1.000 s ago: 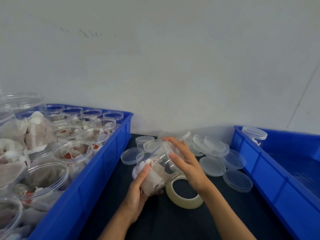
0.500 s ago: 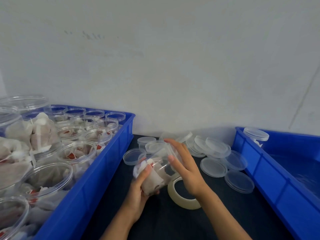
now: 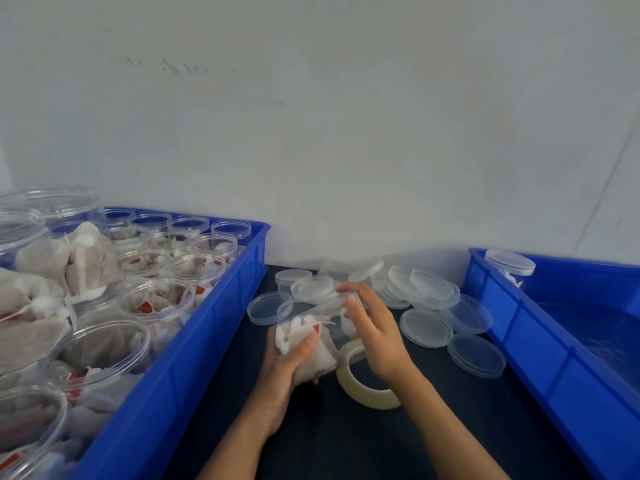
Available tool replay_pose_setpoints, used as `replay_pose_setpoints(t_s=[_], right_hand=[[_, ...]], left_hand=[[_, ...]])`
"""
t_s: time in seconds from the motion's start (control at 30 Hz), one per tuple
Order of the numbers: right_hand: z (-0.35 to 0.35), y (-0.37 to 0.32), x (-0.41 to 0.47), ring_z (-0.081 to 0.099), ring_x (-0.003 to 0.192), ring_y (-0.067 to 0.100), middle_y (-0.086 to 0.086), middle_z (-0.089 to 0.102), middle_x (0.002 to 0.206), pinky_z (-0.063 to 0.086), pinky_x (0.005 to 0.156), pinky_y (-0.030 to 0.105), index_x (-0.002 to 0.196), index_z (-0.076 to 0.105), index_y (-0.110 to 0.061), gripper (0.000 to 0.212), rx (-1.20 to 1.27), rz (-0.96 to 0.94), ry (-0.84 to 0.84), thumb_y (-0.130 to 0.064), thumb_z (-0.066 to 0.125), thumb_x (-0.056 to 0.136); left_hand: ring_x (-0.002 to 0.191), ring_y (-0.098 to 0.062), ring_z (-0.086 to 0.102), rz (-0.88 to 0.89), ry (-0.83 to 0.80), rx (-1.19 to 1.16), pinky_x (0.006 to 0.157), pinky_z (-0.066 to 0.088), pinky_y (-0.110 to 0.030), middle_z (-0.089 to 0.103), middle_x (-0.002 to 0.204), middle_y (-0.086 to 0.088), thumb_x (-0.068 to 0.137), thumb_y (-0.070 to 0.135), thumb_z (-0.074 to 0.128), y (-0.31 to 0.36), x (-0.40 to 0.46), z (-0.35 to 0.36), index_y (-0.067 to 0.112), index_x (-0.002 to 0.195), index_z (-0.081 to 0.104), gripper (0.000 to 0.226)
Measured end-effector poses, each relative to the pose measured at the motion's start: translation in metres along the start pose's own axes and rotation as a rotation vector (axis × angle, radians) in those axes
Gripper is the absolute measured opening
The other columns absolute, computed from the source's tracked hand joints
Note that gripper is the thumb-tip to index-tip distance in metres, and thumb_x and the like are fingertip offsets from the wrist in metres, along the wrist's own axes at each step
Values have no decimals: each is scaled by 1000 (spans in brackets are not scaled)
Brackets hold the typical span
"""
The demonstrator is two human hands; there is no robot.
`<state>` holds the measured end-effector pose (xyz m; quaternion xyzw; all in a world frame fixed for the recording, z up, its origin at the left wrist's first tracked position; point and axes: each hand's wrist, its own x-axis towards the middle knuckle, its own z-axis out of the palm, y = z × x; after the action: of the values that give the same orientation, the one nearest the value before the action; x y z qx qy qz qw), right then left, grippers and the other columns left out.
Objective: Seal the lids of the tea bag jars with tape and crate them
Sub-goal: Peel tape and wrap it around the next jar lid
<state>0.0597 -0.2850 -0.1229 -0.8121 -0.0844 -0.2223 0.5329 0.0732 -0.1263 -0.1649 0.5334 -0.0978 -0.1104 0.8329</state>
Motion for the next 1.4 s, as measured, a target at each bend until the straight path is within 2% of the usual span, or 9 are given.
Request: replay_pose_setpoints(t_s=[0.23, 0.4, 0.5, 0.57, 0.73, 1.0, 1.2, 1.3, 1.4], right_hand=[[-7, -10, 6, 57, 102, 1, -20, 62, 109, 48, 92, 34, 113, 62, -38, 48, -49, 64, 34, -67, 39, 83], [-14, -32, 10, 55, 92, -7, -17, 56, 119, 42, 81, 27, 124, 56, -42, 42, -415, 10, 9, -63, 45, 89], [0, -40, 6, 57, 104, 7, -12, 52, 126, 45, 81, 30, 131, 51, -37, 55, -565, -24, 22, -67, 46, 85], [4, -40, 2, 51, 114, 9, -10, 47, 130, 45, 87, 31, 136, 45, -34, 62, -542, -38, -19, -68, 47, 84], [-15, -24, -9, 54, 108, 2, -8, 49, 128, 48, 92, 30, 130, 43, -37, 38, -88, 126, -68, -38, 57, 95], [-30, 16, -65, 47, 111, 2, -17, 48, 120, 42, 97, 24, 123, 55, -28, 40, -621, 183, -362, -41, 66, 87], [-29, 15, -75, 51, 87, 6, -12, 55, 97, 45, 77, 24, 95, 54, -23, 10, -718, 116, -194, -31, 58, 94], [-36, 13, -76, 47, 63, 4, -7, 56, 77, 41, 58, 23, 89, 51, -23, 9, -399, 197, -87, -28, 51, 97], [-42, 8, -75, 40, 57, 3, -3, 49, 69, 34, 55, 20, 86, 56, -18, 16, -105, 267, 0, -26, 50, 98]], left_hand=[[92, -19, 71, 48, -4, 47, 66, 58, -35, 61, 119, -5, 64, 31, 81, 0, 0, 1, 35, 115, 51, 59], [110, 14, 50, 419, -18, 615, 79, 48, -10, 48, 123, 33, 43, 45, 91, 8, -5, -2, 59, 118, 41, 91], [110, 23, 43, 465, 41, 800, 78, 40, -8, 43, 118, 46, 47, 54, 87, 4, -7, -1, 61, 128, 30, 99], [108, 23, 43, 450, 99, 809, 78, 39, -10, 45, 119, 38, 46, 55, 85, 0, -8, -2, 60, 130, 25, 103], [107, -1, 47, 393, 224, 803, 76, 38, -10, 39, 122, 13, 55, 38, 91, -9, 1, -13, 31, 135, 40, 95], [107, -3, 45, 316, 265, 769, 74, 35, -9, 44, 123, 9, 58, 33, 91, -15, 8, -15, 28, 128, 44, 84], [125, -13, 45, 333, 199, 743, 93, 39, -21, 45, 138, -1, 68, 40, 81, -16, 2, -9, 16, 140, 39, 87], [125, -16, 41, 634, 425, 833, 98, 36, -28, 40, 140, -15, 82, 55, 64, -6, -12, 7, 3, 141, 38, 83], [99, -17, 52, 1059, 534, 1046, 81, 43, -26, 54, 111, -12, 89, 34, 57, 2, -23, 22, 8, 116, 55, 37]])
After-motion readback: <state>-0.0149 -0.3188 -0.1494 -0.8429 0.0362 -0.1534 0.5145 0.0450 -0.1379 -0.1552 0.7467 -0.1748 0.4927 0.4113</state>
